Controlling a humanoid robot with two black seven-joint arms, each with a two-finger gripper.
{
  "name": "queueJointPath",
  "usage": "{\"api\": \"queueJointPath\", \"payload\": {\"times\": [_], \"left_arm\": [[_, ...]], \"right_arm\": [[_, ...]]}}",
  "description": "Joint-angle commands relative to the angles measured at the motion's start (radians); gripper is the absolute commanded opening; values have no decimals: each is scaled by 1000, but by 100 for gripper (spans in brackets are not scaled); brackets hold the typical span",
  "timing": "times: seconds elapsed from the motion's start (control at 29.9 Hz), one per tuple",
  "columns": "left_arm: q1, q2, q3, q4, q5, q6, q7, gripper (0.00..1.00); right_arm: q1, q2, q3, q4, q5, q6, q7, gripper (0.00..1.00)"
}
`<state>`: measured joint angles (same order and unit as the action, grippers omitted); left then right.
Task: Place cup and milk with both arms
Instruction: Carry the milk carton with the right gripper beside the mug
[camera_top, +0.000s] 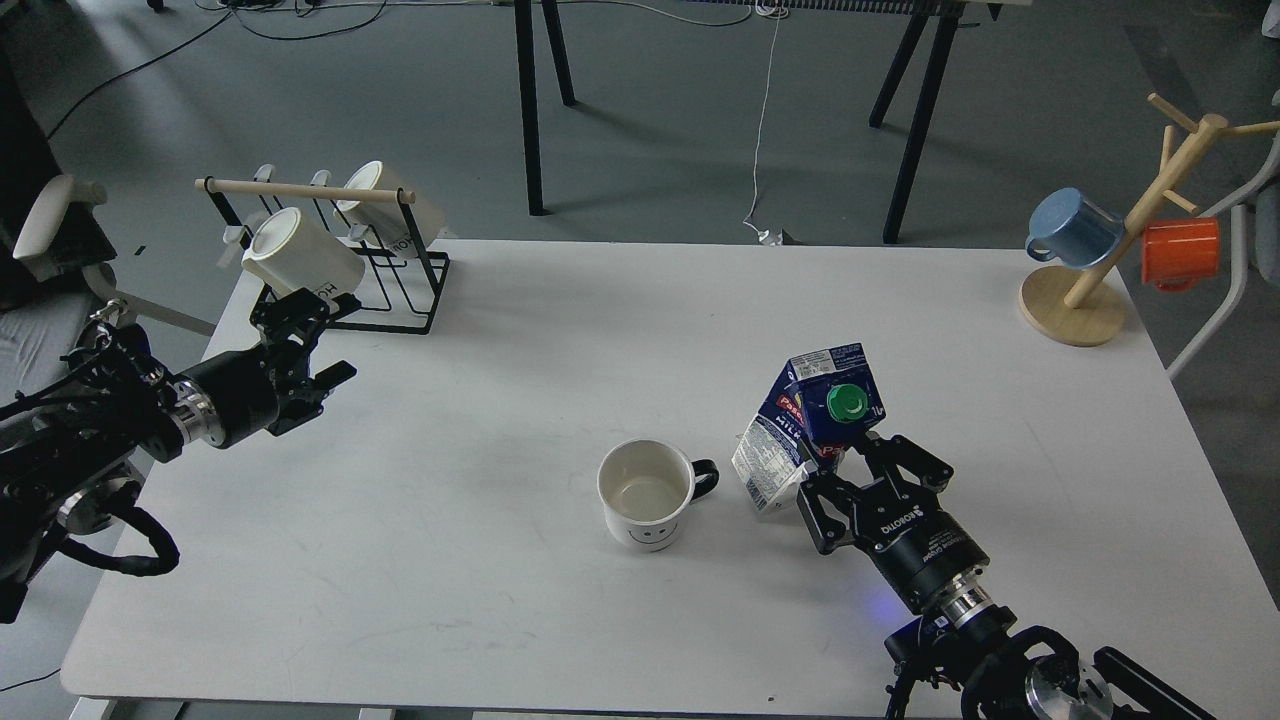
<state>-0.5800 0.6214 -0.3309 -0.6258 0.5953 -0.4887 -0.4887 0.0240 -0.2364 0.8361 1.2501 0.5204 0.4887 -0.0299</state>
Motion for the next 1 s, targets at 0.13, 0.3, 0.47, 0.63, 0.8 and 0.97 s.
{"api": "queueJointPath", "payload": {"times": [0.13,0.3,0.47,0.63,0.8,0.97], "left_arm": [[0,1,1,0,0,0,0,99],[8,0,0,1,0,0,0,99],[9,0,0,1,0,0,0,99],[9,0,1,1,0,0,0,99],[9,0,1,1,0,0,0,99],[9,0,1,1,0,0,0,99]], "right_arm": [[-4,43,-2,-14,-37,0,-1,47],[-1,58,-14,-31,-51,0,-1,48],[1,62,-17,-37,-53,0,-1,59],[2,62,-20,-34,-53,0,-1,83],[-4,62,-22,-23,-53,0,-1,97],[-15,52,-22,0,-54,0,-2,98]]}}
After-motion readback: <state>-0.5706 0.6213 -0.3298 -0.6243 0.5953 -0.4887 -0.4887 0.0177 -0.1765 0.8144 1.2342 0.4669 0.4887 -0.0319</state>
